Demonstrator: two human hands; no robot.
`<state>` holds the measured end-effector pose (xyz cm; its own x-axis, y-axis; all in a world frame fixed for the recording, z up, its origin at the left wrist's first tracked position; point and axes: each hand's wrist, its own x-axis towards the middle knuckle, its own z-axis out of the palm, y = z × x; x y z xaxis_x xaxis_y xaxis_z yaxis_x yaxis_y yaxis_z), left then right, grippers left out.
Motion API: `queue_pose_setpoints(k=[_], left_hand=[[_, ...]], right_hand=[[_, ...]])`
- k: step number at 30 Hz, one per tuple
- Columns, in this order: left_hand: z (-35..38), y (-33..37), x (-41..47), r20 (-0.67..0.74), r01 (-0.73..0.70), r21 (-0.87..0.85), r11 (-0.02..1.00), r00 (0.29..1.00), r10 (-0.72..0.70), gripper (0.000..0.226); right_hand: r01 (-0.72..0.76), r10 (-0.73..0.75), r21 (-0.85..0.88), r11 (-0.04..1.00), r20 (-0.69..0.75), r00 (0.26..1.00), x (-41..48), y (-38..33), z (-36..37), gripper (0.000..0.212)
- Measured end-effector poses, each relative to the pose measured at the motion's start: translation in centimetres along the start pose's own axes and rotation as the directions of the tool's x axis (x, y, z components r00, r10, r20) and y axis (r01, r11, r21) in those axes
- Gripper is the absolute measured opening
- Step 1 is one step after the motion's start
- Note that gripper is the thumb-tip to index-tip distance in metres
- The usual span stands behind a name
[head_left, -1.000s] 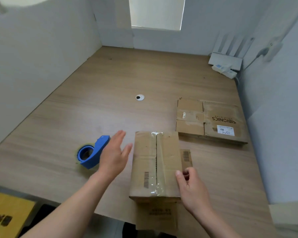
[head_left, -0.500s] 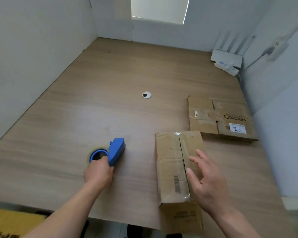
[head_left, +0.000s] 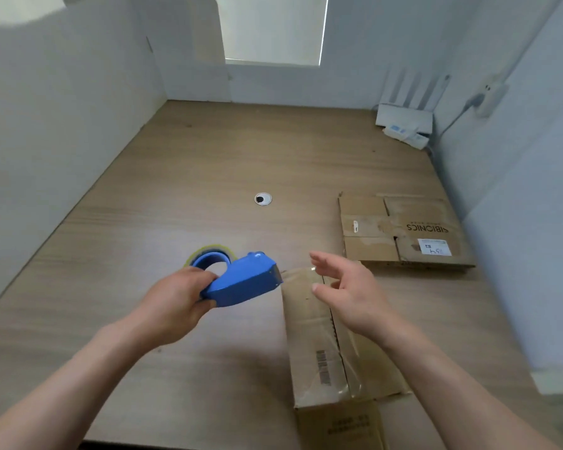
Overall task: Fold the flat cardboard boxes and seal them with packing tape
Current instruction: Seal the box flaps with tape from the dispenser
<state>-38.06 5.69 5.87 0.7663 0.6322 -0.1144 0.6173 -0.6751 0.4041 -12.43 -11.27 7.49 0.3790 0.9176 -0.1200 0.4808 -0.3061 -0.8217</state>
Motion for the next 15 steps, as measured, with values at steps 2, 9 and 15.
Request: queue_pose_setpoints(k=[2,9,15], left_hand=[[-2.0,1.6,0.3,0.029,-0.081,-0.013,0.997,0.996,0.082,0.008],[-4.6,5.9,1.6,0.031,-0.198,-0.003,0.980,0.980,0.198,0.019],[-4.6,7.5,2.9,0.079,-0.160,0.000,0.987,0.984,0.160,0.043]], right_hand=[[0.007,-0.010,0.050,0.999,0.059,0.998,0.6,-0.4,-0.4,0.067],[0.040,-0.101,0.335,0.942,0.168,0.981,0.5,-0.1,-2.3,0.069],[0.094,-0.157,0.418,0.903,0.120,0.980,0.1,1.4,-4.0,0.059]])
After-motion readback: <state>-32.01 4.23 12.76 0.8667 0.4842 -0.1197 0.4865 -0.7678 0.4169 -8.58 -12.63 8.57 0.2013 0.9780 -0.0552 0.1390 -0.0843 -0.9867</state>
